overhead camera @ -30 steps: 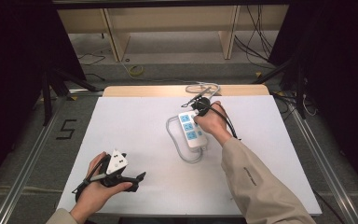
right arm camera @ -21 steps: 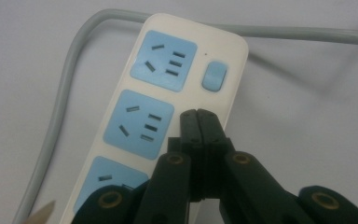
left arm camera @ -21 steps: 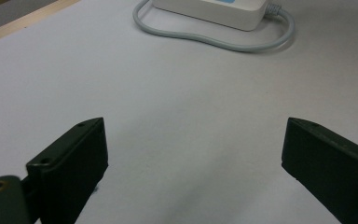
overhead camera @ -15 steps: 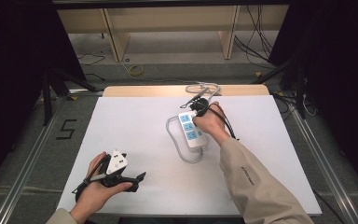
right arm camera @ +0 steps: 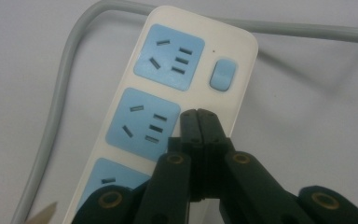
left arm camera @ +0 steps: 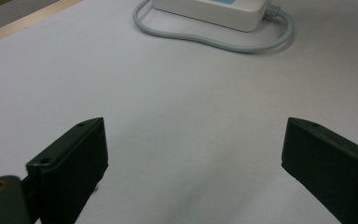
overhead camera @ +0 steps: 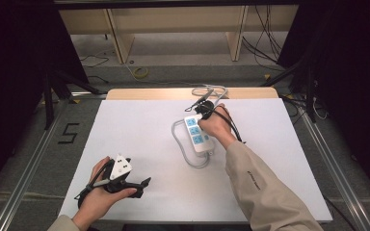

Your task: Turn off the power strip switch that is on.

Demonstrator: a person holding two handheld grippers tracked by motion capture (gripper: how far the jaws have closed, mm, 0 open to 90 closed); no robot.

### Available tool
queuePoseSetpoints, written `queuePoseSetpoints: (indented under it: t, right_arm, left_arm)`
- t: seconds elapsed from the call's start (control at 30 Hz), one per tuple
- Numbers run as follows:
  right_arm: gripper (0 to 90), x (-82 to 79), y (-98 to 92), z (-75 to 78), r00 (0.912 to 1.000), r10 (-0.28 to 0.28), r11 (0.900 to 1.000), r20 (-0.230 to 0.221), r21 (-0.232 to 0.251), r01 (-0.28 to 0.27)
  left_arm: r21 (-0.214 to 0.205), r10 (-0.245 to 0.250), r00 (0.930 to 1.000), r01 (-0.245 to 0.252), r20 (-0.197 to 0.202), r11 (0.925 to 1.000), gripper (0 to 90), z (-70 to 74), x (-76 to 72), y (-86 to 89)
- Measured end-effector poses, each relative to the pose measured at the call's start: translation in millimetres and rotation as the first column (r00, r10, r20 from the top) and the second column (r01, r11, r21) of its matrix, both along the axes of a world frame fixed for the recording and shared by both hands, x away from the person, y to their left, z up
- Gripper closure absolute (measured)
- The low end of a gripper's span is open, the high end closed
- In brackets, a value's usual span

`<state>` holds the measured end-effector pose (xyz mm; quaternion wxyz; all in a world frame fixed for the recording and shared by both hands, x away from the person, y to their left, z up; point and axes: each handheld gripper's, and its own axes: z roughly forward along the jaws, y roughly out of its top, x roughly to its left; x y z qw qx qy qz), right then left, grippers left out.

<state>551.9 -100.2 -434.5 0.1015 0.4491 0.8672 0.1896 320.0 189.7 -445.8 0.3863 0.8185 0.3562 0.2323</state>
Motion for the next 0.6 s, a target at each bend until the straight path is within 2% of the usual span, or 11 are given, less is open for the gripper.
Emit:
queuePoseSetpoints:
  t: [0.6]
  right_arm:
    - [90.0,2.9,2.0,1.0,0.9998,-0.003,0.9997,-0.020,-0.024,0.002]
  left_arm:
    - [0.002,-0.001,1.0000,0.001,0.002,1.0000,6.6,-0.1,-0.1,-0.4]
